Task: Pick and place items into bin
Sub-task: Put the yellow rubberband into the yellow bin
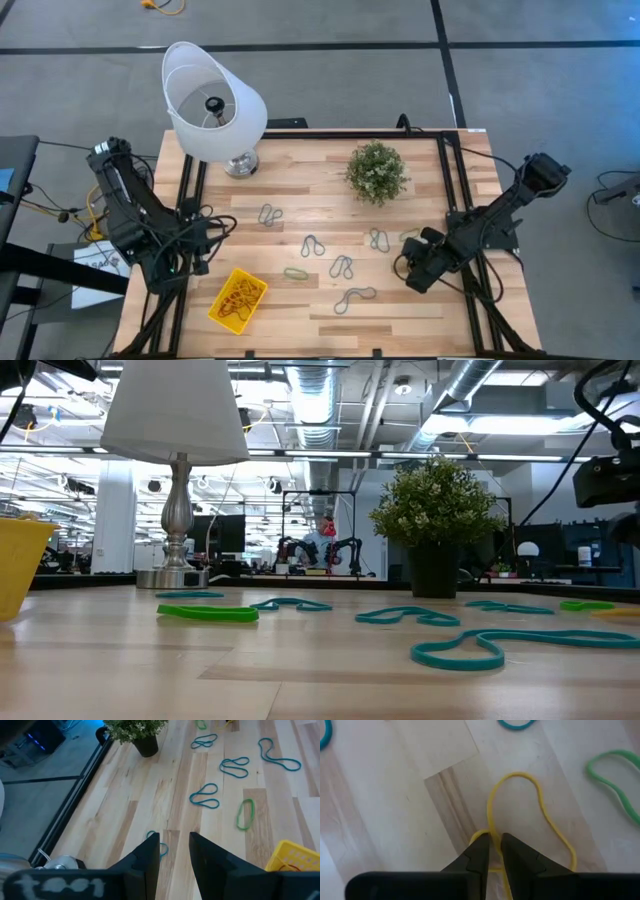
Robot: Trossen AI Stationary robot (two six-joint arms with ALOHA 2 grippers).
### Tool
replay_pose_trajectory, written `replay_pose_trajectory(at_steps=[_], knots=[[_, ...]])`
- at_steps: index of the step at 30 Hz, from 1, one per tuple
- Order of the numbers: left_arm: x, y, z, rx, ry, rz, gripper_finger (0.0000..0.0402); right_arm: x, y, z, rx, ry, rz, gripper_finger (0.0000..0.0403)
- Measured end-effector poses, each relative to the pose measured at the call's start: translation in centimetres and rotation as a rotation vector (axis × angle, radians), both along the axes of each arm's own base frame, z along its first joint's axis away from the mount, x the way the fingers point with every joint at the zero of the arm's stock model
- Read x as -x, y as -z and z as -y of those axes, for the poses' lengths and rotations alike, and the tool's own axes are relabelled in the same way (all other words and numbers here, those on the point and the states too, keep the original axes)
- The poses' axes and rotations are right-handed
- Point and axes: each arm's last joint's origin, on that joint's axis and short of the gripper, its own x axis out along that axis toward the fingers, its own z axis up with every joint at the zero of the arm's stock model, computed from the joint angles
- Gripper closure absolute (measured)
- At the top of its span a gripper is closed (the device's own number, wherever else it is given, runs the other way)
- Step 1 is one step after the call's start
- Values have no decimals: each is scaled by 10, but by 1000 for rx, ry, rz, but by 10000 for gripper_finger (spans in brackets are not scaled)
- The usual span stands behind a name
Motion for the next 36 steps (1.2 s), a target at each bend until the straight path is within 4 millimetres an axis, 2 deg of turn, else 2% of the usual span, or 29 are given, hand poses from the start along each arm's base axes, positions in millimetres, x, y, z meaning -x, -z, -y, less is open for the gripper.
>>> replay_pose_trajectory(at_steps=[14,36], knots=[[0,0,0,1,1,-3,306,-4,-1,9,-9,70,-9,354],[0,1,0,-6,16,-23,306,-5,0,11,49,51,19,357]])
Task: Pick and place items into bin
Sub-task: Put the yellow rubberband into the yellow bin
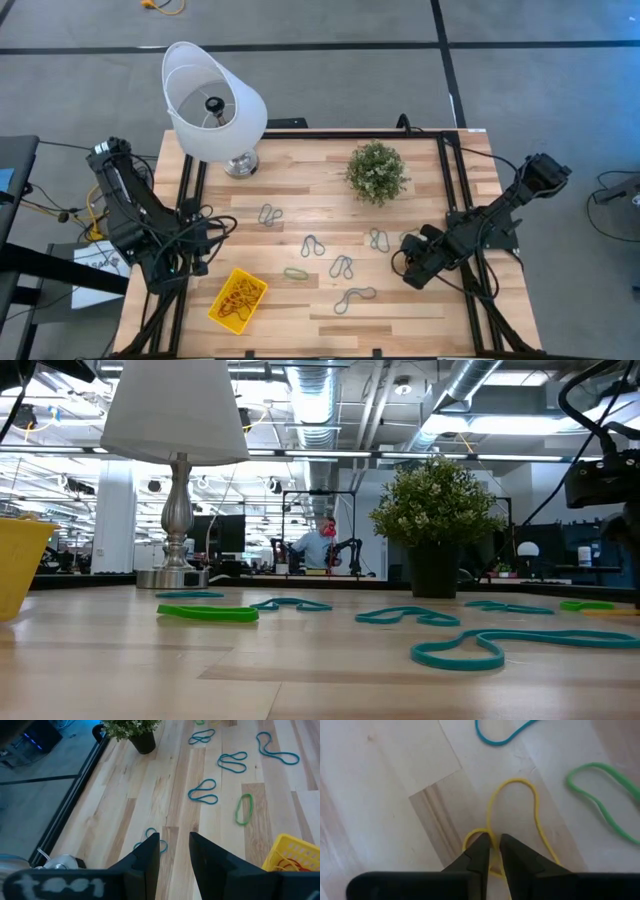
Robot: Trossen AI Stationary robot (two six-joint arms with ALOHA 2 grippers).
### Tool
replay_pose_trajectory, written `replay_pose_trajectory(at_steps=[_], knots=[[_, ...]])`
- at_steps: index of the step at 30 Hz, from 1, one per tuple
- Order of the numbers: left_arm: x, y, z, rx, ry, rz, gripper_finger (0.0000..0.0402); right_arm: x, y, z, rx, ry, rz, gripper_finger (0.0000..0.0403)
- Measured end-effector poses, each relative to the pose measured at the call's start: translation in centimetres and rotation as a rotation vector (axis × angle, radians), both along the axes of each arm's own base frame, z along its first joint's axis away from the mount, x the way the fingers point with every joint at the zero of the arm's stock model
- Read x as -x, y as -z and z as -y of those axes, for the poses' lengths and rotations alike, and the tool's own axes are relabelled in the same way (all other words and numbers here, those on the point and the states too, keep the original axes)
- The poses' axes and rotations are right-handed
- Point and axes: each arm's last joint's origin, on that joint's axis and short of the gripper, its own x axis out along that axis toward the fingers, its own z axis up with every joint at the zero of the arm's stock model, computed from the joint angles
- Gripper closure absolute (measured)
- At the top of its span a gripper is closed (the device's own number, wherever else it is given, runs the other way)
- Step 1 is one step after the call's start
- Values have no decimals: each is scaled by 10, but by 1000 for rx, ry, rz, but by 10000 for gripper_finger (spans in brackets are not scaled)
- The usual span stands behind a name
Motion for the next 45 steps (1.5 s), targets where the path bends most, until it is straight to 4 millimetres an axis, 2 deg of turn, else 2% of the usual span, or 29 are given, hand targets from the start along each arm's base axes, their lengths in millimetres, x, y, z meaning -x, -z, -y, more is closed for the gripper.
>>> replay_pose_trajectory(at_steps=[5,9,12,15,17,19,22,25,32,36,40,45], knots=[[0,0,0,-4,2,-1,306,-2,0,-1,-2,30,35,396],[0,0,0,-13,4,5,306,-9,-4,-5,-12,61,119,399],[0,0,0,-15,5,5,306,-31,-25,-16,-22,71,349,400],[0,0,0,-15,5,6,306,-55,-50,-31,-45,-43,608,401],[0,0,0,-14,5,6,306,-73,-75,-39,-64,-127,826,401],[-1,-1,1,-10,7,10,306,-87,-95,-43,-22,-203,1002,402],[-2,-2,2,-29,24,30,306,-112,-117,-45,101,-287,1154,402],[-3,-3,3,-56,28,69,306,-148,-126,-44,171,-374,1181,402],[-3,-7,1,-32,-16,141,306,-258,-111,-58,87,-547,1182,402],[-3,-7,1,-17,-17,131,306,-310,-82,-67,39,-613,1105,403],[-3,-7,1,-7,-11,114,306,-349,-66,-71,16,-637,1091,403],[-3,-6,1,0,-8,105,306,-384,-48,-68,71,-659,1056,403]])
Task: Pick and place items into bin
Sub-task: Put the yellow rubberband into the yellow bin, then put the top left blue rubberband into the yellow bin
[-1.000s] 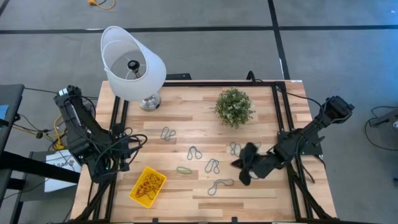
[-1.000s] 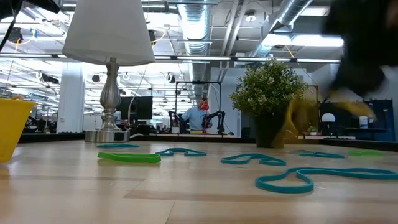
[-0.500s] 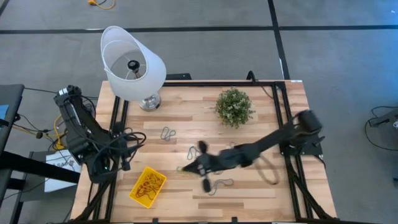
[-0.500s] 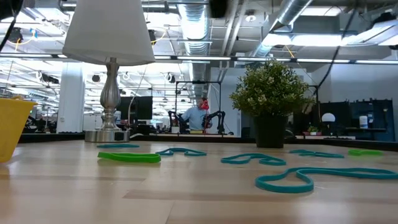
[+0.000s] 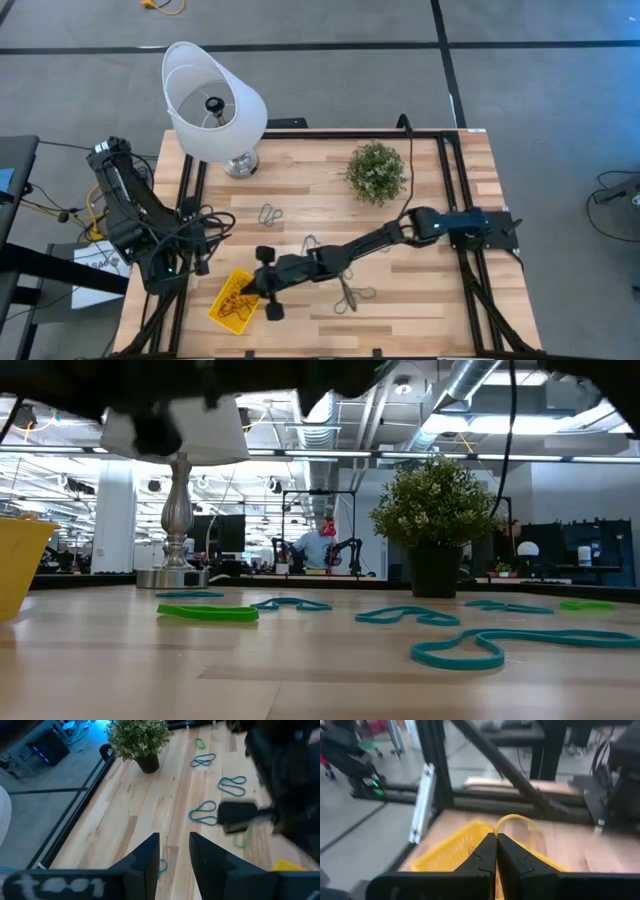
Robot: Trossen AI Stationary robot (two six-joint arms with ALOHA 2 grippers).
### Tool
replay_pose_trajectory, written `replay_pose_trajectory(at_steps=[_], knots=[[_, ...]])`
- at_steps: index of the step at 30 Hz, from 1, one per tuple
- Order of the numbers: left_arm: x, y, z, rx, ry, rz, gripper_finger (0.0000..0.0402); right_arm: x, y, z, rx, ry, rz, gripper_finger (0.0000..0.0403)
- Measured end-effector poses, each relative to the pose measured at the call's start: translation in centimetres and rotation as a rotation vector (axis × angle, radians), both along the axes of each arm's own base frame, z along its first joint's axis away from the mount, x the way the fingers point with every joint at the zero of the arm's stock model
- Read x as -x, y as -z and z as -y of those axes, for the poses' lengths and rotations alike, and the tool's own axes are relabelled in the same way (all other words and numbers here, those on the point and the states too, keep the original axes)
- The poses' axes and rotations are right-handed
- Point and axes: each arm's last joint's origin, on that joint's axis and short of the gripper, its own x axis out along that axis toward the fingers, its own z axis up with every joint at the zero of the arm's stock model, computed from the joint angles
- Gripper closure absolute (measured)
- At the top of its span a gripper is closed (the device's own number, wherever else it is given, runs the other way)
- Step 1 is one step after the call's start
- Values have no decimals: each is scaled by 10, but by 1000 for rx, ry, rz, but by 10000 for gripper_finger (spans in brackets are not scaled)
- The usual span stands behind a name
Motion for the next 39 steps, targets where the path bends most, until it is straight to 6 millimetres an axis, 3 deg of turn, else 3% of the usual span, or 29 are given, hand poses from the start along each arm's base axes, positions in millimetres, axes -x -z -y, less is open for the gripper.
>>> replay_pose_trajectory(at_steps=[5,11,17,20,22,24,28,30,34,39], knots=[[0,0,0,8,3,-10,306,-16,9,4,40,13,-112,393],[0,0,0,9,4,-12,306,-14,14,10,141,-4,-199,348],[0,0,0,26,-11,3,306,-16,3,5,96,-2,-124,297],[0,1,0,47,-19,1,307,-12,2,6,78,6,-191,286],[0,1,1,57,-17,-11,307,-6,-8,8,100,-13,-249,283],[0,1,1,67,-23,-7,307,5,-31,14,123,-23,-305,283],[0,1,0,78,-32,0,307,41,-109,30,139,-14,-368,282],[1,1,-1,55,-30,-11,307,65,-140,41,155,-7,-433,282],[5,2,-8,7,-66,-18,307,112,-183,62,162,23,-562,284],[15,2,-24,36,-178,-3,307,189,-263,90,115,67,-508,284]])
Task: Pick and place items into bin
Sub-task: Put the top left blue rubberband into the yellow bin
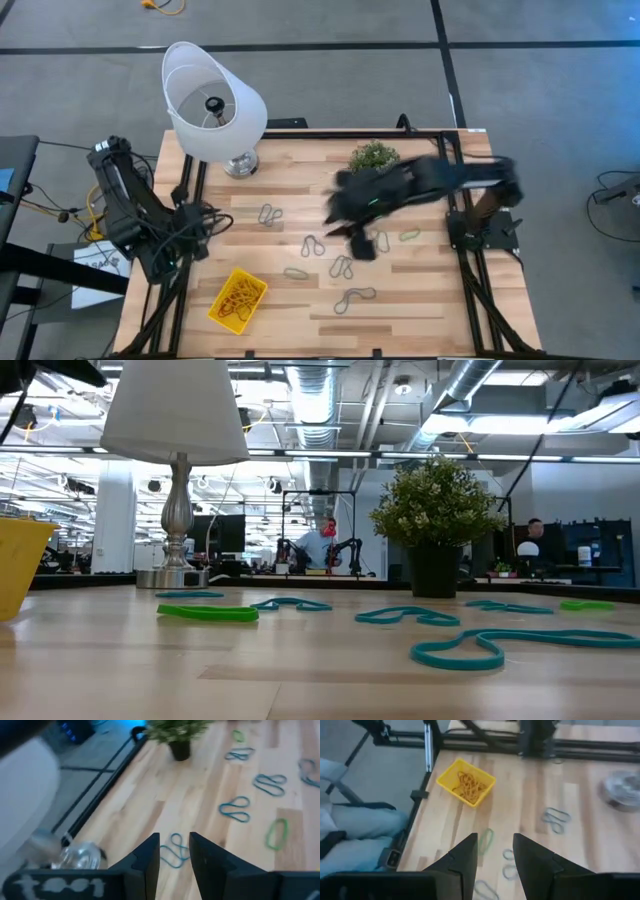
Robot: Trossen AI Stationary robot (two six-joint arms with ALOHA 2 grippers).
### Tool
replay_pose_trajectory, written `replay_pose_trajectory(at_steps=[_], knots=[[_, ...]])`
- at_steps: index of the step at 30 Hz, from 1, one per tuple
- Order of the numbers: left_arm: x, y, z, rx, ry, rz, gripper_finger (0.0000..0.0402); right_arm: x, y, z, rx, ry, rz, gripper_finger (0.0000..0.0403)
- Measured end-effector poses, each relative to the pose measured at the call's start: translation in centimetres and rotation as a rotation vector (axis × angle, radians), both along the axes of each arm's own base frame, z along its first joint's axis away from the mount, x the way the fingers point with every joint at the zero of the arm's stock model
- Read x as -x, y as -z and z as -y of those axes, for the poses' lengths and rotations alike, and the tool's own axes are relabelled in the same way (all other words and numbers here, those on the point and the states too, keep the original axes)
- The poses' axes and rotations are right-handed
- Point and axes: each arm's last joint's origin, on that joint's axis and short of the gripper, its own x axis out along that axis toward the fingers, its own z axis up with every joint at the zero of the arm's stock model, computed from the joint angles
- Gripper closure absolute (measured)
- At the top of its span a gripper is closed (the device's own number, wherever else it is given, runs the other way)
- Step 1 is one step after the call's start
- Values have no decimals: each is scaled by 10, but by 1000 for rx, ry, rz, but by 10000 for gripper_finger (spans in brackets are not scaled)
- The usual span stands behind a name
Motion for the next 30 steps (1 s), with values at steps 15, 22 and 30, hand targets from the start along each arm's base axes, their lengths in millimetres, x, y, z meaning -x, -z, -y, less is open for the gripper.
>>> replay_pose_trajectory(at_steps=[15,22,30], knots=[[-18,80,-14,246,-188,18,306,138,40,17,199,443,115,284],[-60,70,-20,244,-61,16,306,194,40,27,137,549,275,284],[-103,76,-50,206,48,-96,306,214,103,27,61,598,322,284]])
